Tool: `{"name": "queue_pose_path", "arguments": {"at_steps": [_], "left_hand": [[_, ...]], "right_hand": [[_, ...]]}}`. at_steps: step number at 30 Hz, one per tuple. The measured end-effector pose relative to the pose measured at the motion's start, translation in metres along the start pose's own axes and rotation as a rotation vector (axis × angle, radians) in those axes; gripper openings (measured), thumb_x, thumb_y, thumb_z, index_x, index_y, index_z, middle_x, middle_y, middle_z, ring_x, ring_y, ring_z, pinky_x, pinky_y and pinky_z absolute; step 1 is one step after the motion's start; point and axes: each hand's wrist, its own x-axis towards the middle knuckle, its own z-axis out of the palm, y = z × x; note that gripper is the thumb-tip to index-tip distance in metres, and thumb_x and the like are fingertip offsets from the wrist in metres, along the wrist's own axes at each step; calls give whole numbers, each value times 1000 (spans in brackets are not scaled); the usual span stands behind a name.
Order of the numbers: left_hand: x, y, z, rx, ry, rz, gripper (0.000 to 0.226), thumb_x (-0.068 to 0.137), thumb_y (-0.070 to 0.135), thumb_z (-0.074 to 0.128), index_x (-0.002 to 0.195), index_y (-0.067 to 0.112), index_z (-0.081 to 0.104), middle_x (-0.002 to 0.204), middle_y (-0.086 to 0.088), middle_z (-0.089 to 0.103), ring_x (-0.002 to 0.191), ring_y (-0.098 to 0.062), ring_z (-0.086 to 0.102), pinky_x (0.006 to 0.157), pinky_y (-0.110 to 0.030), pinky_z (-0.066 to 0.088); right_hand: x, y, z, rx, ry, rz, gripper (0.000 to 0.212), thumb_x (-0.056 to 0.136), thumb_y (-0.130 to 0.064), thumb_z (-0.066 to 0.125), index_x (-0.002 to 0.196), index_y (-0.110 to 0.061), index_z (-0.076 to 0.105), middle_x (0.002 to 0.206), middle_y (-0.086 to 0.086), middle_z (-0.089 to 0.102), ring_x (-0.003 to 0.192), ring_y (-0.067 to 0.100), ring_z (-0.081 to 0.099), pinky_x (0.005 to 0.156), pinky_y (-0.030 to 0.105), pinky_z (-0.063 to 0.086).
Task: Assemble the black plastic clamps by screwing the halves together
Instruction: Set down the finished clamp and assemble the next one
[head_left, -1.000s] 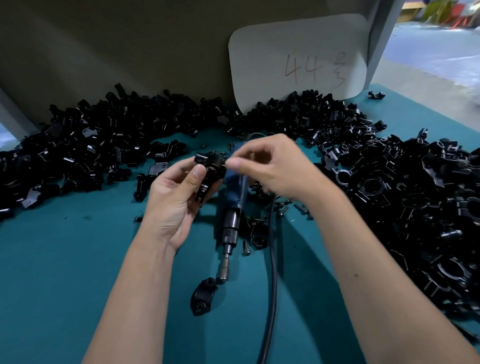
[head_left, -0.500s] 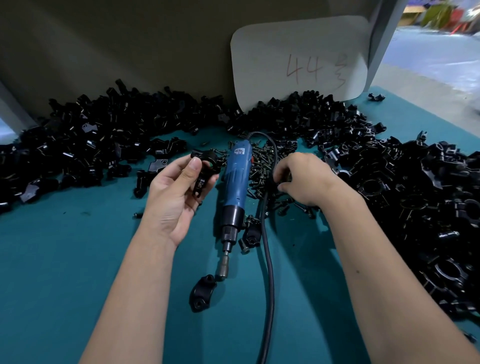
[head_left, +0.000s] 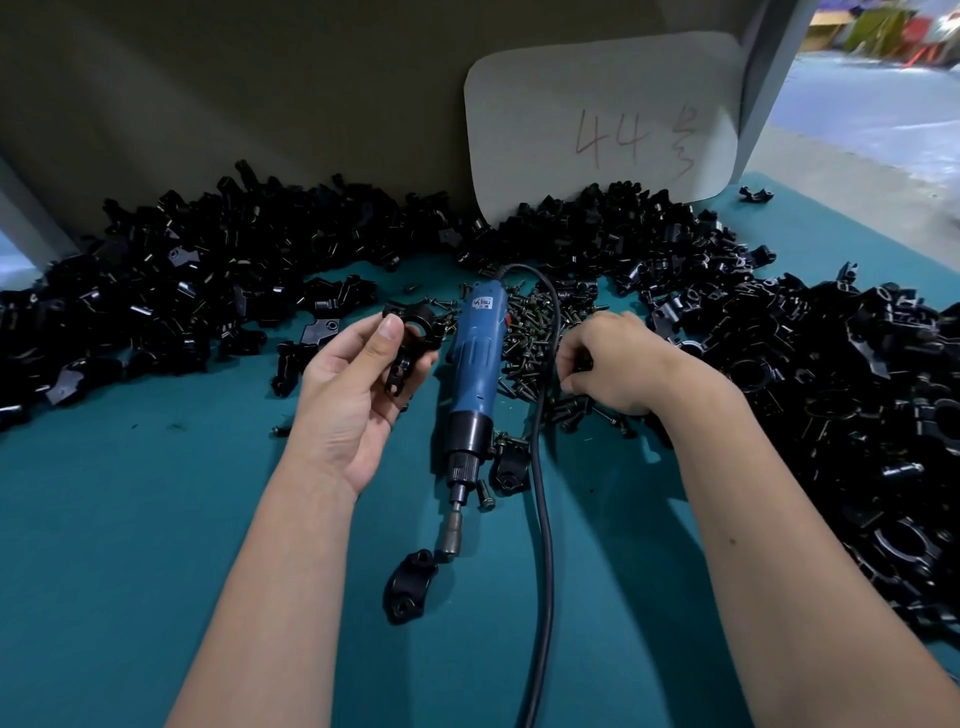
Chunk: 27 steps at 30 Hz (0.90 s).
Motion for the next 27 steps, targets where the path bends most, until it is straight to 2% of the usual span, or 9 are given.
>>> {"name": "queue_pose_path", "arguments": {"at_steps": [3, 6, 8, 11, 14, 16, 19, 23, 27], "left_hand": [[-1, -1, 1, -3, 4, -6, 6, 78, 21, 78, 81, 19, 83, 97, -7, 78, 89, -24, 76, 70, -23, 61], [-1, -1, 2, -3, 8, -5, 7, 79, 20, 78, 84, 16, 81, 97, -8, 78, 89, -24, 76, 70, -22, 61], [-1, -1, 2, 0, 8, -5, 7, 80, 20, 77, 85, 16, 80, 96, -7, 77, 90, -24, 75, 70, -22, 60], [-1, -1, 3, 9, 7, -8, 6, 80, 20, 77, 82, 18, 82, 96, -7, 78, 90, -24, 75, 70, -22, 60], [-1, -2, 3, 21, 9, -11, 7, 79, 21, 78, 83, 18, 82, 98, -8, 78, 89, -24, 76, 70, -22, 60], [0, -2, 3, 24, 6, -13, 7, 79, 22, 78, 83, 18, 82, 98, -8, 77, 88, -23, 76, 70, -22, 60], [0, -2, 2, 13, 8, -7, 6, 79, 22, 78, 81, 19, 83, 96, -8, 78, 87, -23, 76, 69, -22, 60], [1, -2, 0, 4, 6, -1, 6, 78, 22, 78, 80, 19, 83, 93, -6, 78, 86, -23, 76, 69, -22, 60], [3, -3, -2, 7, 1, -2, 7, 78, 23, 79, 82, 18, 83, 96, -7, 78, 88, -24, 76, 69, -22, 60]], "right_hand": [[-2, 5, -4, 55, 49, -10, 19, 98, -11, 67, 82, -22, 69, 89, -7, 66, 112, 24, 52, 93, 41, 52], [-4, 9, -14, 186, 228, -52, 17, 97, -14, 69, 84, -24, 66, 87, -5, 69, 87, 16, 65, 67, 23, 51], [-6, 9, -19, 257, 301, -95, 18, 94, -14, 74, 82, -27, 67, 82, -5, 72, 78, 12, 67, 65, 22, 51], [-8, 0, -19, 278, 198, -154, 17, 89, -17, 80, 80, -31, 77, 79, -11, 73, 75, 2, 67, 67, 13, 49], [-6, -16, -10, 220, 125, -174, 8, 88, -19, 82, 89, -27, 83, 83, -15, 72, 78, -4, 63, 67, 6, 45], [-4, -28, -3, 187, 122, -147, 4, 86, -20, 85, 89, -21, 82, 80, -12, 70, 75, 0, 64, 68, 11, 50], [-2, -37, 4, 131, 120, -72, 15, 81, -22, 90, 83, -13, 78, 80, -1, 72, 76, 15, 68, 70, 27, 56], [-2, -44, 8, 62, 98, -1, 31, 78, -24, 91, 95, -5, 73, 88, 9, 72, 80, 26, 70, 74, 38, 62], [0, -42, 9, 110, 91, 17, 18, 83, -18, 87, 82, -5, 74, 82, 9, 72, 77, 26, 69, 68, 33, 60]]}}
